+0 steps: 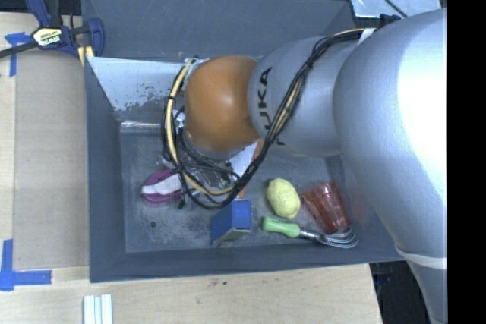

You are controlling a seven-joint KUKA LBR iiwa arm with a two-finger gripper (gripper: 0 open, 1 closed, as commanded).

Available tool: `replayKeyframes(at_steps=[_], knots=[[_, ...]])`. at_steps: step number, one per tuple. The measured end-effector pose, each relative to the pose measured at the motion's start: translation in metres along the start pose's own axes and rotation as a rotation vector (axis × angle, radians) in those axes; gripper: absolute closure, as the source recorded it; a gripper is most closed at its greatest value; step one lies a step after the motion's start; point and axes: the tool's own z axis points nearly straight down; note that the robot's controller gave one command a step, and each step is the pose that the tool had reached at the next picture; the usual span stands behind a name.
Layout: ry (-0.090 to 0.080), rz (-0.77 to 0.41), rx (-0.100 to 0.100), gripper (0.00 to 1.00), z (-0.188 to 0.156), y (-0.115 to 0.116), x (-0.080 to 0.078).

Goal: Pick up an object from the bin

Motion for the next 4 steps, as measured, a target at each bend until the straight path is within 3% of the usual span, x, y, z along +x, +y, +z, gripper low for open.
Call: replayKeyframes(at_steps=[1, 2, 3, 4], knots=[[0.000, 0.000, 0.000, 1.00, 0.000, 0.000, 0.000], [0.012, 0.001, -0.001, 1.00, -0.022, 0.001, 0.004], [-0.001, 0.001, 0.000, 1.00, -0.063, 0.000, 0.000], [-0.001, 0.002, 0.001, 1.00, -0.078, 0.000, -0.001]])
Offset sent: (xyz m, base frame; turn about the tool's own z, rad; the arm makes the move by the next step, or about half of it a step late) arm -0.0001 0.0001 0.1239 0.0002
